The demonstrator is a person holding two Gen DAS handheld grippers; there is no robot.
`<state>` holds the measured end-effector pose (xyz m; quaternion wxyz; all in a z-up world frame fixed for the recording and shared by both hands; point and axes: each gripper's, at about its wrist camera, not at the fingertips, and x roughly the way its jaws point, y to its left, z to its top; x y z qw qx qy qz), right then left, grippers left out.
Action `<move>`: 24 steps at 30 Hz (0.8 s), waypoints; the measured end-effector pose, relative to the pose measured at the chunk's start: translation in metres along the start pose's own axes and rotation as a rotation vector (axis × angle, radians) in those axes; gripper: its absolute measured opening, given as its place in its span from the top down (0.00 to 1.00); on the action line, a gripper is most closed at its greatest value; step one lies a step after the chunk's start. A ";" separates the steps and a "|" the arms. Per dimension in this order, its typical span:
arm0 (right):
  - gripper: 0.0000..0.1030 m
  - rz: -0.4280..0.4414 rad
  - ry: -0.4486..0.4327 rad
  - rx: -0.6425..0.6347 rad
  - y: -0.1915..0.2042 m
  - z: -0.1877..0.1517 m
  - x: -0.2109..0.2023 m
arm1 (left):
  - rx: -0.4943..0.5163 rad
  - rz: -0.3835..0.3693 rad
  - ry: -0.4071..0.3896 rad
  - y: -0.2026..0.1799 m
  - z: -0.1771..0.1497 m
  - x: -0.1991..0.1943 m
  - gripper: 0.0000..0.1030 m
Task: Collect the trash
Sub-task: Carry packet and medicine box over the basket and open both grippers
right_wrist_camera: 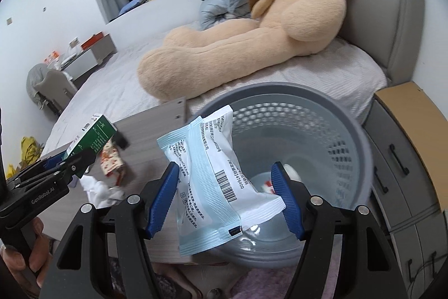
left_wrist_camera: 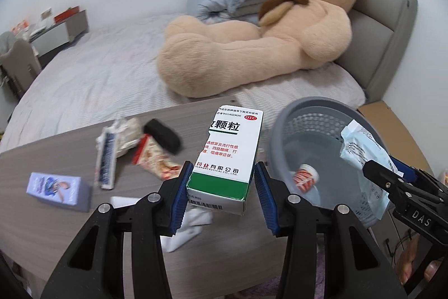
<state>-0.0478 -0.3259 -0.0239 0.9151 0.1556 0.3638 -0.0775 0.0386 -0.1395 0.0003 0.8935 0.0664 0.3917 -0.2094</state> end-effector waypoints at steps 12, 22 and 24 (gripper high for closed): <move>0.37 -0.066 0.007 0.095 -0.071 0.001 0.001 | 0.127 -0.090 0.056 -0.081 0.015 0.041 0.56; 0.33 -0.043 0.026 0.128 -0.097 0.000 0.014 | 0.153 -0.079 0.091 -0.104 0.016 0.059 0.45; 0.28 -0.037 0.020 0.133 -0.100 0.000 0.014 | 0.148 -0.072 0.088 -0.104 0.017 0.060 0.40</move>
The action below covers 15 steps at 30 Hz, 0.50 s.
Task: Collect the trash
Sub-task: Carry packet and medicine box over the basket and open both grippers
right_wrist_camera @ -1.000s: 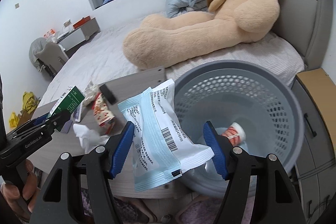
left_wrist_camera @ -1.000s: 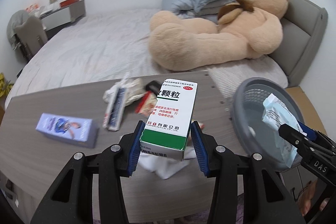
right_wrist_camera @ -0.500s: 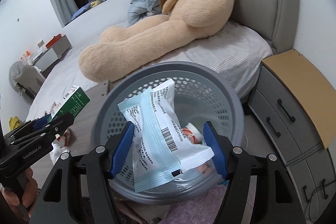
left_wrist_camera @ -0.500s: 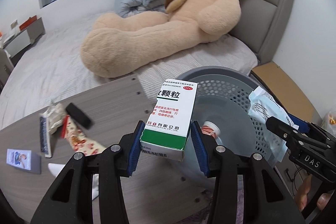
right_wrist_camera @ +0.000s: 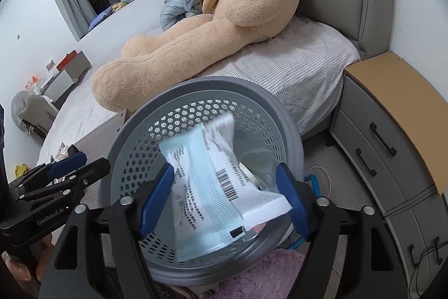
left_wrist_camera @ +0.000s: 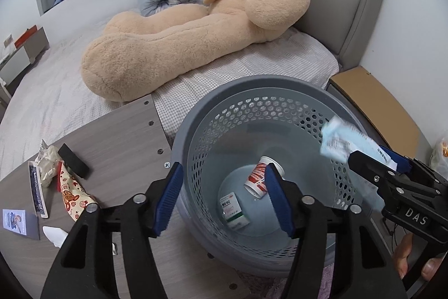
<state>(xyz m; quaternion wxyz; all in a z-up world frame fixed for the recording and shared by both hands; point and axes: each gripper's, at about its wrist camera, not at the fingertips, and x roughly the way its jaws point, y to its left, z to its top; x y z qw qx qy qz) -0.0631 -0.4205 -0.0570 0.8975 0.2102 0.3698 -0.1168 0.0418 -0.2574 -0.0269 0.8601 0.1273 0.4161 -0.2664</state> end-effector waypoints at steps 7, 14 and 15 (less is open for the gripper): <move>0.28 -0.011 0.005 -0.001 0.000 -0.001 0.003 | -0.005 0.024 -0.008 0.001 -0.002 -0.002 0.31; 0.28 -0.017 0.007 0.000 0.002 -0.005 0.001 | -0.009 0.039 -0.026 0.003 -0.005 -0.009 0.25; 0.28 -0.018 0.006 -0.001 0.004 -0.005 0.000 | -0.012 0.040 -0.028 0.003 -0.005 -0.010 0.24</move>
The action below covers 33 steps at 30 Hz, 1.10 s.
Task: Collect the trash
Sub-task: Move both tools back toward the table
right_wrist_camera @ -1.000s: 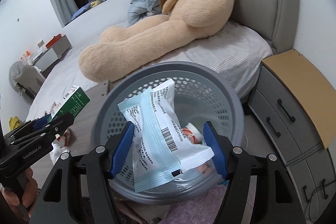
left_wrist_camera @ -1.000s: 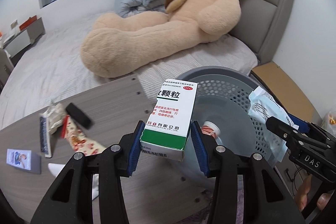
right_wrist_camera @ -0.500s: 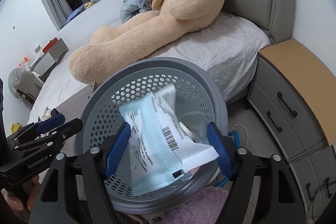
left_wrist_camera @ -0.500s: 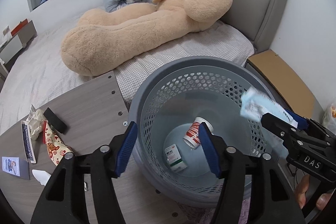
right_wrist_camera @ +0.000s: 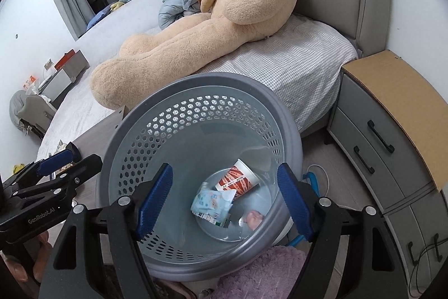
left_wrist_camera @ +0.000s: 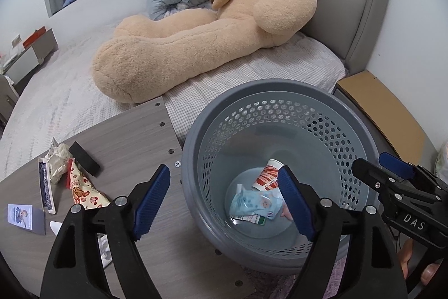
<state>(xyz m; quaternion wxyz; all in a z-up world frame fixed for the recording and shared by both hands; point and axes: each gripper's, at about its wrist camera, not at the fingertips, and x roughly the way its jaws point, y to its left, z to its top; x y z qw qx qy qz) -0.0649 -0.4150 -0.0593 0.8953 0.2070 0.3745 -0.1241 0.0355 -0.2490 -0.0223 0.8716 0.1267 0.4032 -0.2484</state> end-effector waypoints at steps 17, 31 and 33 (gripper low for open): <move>0.28 -0.010 -0.014 -0.042 0.025 -0.007 -0.013 | -0.061 0.022 -0.042 0.025 -0.009 -0.026 0.15; 0.27 -0.004 -0.025 -0.099 0.061 -0.018 -0.023 | -0.110 0.063 -0.085 0.058 -0.027 -0.048 0.11; 0.27 -0.002 -0.027 -0.108 0.067 -0.020 -0.025 | -0.115 0.071 -0.089 0.064 -0.032 -0.052 0.10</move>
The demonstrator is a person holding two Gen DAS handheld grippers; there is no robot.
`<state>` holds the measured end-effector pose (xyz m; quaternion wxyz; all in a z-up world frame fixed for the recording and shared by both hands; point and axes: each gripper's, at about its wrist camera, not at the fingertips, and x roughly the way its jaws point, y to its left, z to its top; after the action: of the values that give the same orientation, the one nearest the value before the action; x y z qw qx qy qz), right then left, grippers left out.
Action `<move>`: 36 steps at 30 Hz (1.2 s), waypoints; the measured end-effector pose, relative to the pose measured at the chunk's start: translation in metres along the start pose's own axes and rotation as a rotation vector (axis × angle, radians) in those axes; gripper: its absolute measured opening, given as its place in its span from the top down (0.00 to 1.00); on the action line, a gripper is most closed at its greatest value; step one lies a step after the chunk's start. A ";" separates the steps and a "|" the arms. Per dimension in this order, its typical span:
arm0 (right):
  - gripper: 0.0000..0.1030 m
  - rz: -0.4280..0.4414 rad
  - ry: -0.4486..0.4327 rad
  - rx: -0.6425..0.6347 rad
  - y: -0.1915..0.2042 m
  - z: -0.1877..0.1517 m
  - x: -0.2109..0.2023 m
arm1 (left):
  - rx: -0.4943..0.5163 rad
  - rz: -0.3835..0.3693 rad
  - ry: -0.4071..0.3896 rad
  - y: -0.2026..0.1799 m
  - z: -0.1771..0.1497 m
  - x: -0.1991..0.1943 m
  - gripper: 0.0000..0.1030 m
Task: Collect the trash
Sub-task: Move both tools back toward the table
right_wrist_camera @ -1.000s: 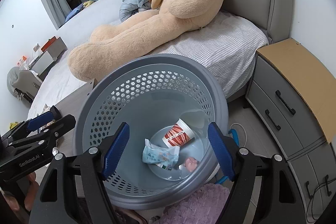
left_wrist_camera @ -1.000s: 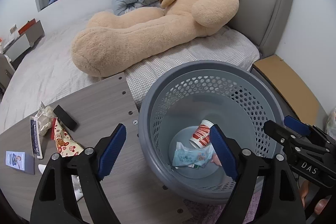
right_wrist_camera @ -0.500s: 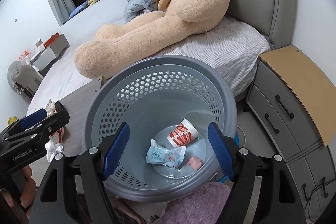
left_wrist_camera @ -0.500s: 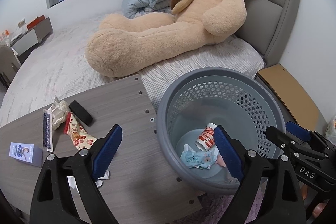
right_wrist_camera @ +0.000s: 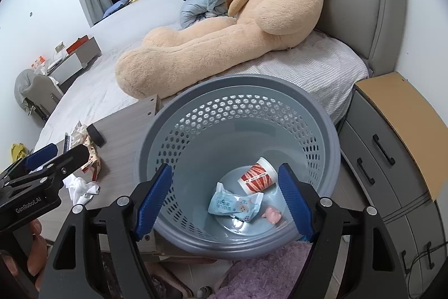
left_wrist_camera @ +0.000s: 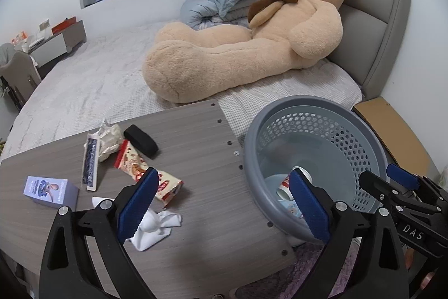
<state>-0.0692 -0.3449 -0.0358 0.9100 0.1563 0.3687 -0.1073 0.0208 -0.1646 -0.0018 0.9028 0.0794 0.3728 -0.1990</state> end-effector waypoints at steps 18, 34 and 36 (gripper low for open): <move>0.27 0.056 -0.022 -0.118 0.070 -0.013 -0.008 | -0.101 0.073 -0.031 0.069 -0.029 -0.028 0.08; 0.27 0.170 0.024 -0.218 0.142 -0.032 0.008 | -0.233 0.198 0.002 0.158 -0.067 -0.036 0.08; 0.27 0.179 0.030 -0.232 0.152 -0.033 0.013 | -0.241 0.213 0.007 0.166 -0.071 -0.037 0.08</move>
<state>-0.0345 -0.1931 -0.0361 0.9222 0.0840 0.3769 0.0199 0.0209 0.0180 -0.0266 0.9206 0.0100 0.3865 -0.0557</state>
